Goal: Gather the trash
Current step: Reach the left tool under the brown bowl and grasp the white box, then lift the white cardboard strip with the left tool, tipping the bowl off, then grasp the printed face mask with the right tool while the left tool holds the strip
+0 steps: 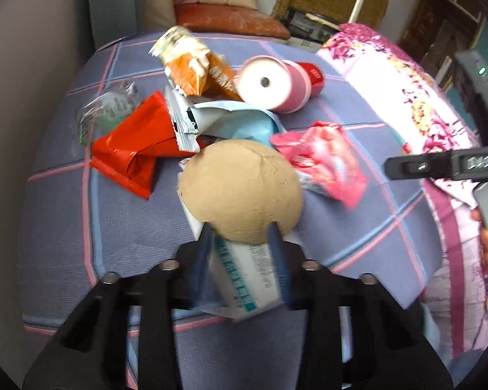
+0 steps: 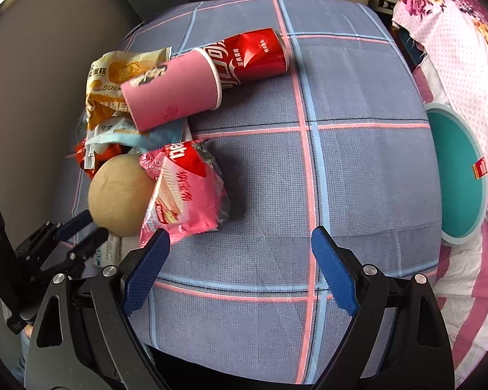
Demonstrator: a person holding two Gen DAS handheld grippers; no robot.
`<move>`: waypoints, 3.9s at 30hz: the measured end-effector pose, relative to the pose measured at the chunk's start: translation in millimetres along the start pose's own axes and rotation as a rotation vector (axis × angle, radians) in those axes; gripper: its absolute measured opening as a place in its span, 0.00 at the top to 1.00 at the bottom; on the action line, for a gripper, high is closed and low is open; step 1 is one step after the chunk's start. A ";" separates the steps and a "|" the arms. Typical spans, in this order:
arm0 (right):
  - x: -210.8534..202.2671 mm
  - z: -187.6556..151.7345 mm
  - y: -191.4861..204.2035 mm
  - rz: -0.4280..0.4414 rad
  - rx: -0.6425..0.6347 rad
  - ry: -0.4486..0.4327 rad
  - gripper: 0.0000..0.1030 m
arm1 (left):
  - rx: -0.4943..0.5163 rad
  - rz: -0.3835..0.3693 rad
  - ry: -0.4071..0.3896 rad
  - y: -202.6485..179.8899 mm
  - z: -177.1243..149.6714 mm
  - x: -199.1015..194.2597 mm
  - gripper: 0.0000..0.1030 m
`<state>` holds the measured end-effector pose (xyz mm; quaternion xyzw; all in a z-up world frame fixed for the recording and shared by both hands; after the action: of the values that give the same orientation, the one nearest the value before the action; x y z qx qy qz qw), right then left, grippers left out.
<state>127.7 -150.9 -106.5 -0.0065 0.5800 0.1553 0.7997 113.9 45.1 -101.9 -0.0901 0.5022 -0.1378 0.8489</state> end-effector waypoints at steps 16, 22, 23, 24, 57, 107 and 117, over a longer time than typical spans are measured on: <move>-10.1 12.8 3.8 0.036 -0.014 -0.037 0.18 | -0.144 -0.032 0.067 20.3 13.7 10.9 0.31; -4.5 13.4 -0.5 0.036 0.004 -0.023 0.18 | -0.214 -0.117 0.102 11.4 22.0 27.2 0.22; -4.0 12.8 -2.7 0.037 0.009 -0.020 0.18 | -0.206 -0.113 0.084 7.6 24.6 25.0 0.25; -3.6 12.7 -4.6 0.036 0.011 -0.020 0.18 | -0.191 -0.108 0.063 3.4 27.1 21.7 0.33; -12.2 -0.8 -81.2 0.139 0.175 -0.095 0.18 | 0.107 -0.138 0.125 -121.5 15.0 43.1 0.81; -49.9 30.7 -164.7 0.032 0.220 -0.191 0.18 | 0.022 -0.148 -0.020 -112.0 84.6 11.3 0.84; -15.1 7.3 -126.1 0.056 0.180 -0.123 0.42 | -0.002 -0.157 -0.022 -100.5 89.7 14.8 0.83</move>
<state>162.6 -273.1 -111.5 0.0911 0.5412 0.1249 0.8265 185.0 -53.4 -41.9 -0.1316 0.4843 -0.2022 0.8410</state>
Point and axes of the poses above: each gripper's, at about its wrist camera, not at the fingertips, and x roughly the way its jaws point, y to its left, z to its top, the point moved 8 cm from there along x, roughly the way its jaws point, and after that the axes turned 12 degrees about -x, right-handed, at the moved point
